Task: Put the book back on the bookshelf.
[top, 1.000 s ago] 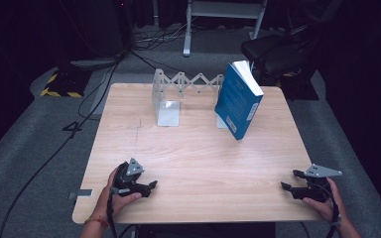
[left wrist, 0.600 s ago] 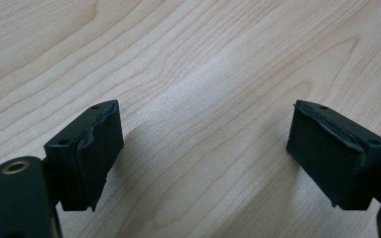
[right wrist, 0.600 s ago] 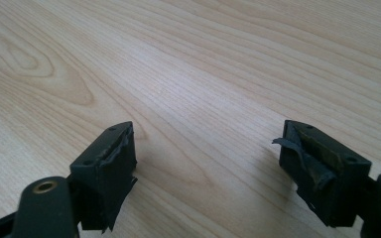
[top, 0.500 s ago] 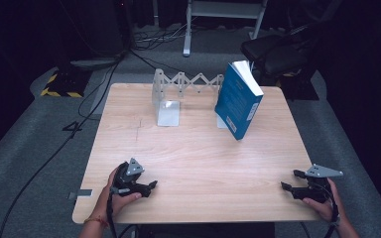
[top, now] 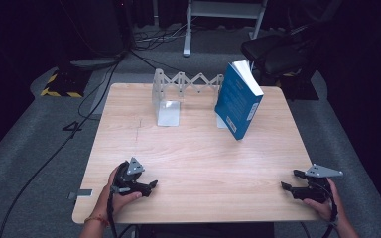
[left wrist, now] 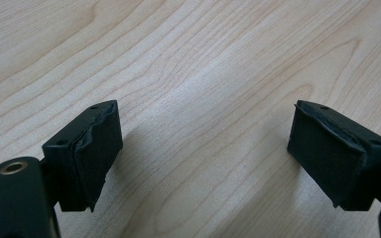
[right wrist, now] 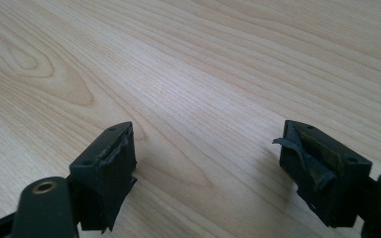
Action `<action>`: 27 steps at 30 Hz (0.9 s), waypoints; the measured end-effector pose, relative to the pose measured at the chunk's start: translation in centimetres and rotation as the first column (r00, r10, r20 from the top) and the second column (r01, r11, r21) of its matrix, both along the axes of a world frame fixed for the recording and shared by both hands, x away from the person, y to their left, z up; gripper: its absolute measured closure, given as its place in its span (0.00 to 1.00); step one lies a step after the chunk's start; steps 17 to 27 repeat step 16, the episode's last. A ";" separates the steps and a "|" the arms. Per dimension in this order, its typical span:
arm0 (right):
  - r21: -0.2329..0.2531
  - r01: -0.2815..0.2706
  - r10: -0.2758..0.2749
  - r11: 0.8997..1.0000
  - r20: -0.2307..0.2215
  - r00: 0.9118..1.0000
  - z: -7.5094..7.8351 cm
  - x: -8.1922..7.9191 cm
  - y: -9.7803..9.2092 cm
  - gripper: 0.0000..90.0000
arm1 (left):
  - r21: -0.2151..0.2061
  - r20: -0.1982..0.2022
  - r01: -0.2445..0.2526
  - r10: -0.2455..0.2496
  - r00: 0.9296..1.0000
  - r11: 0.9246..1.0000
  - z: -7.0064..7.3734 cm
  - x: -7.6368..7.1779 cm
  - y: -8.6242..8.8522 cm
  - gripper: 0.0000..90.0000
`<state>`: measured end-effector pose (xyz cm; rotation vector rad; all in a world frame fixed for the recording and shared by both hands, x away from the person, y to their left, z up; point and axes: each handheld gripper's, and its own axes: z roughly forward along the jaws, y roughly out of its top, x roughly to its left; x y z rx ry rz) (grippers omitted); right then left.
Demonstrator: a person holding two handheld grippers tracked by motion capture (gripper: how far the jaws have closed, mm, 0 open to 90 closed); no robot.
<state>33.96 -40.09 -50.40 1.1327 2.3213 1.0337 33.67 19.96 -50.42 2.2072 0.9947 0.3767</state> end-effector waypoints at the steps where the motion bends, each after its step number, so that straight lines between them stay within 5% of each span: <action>1: 0.000 -0.001 0.001 1.000 0.000 1.000 0.0 0.0 0.0 0.24 | -0.004 0.001 0.001 -0.001 1.000 1.000 0.0 0.0 0.0 0.16; 27: -0.001 -0.003 0.003 1.000 -0.001 1.000 0.0 0.1 0.0 0.24 | -0.005 0.003 -0.002 0.002 1.000 1.000 -0.1 0.1 0.0 0.16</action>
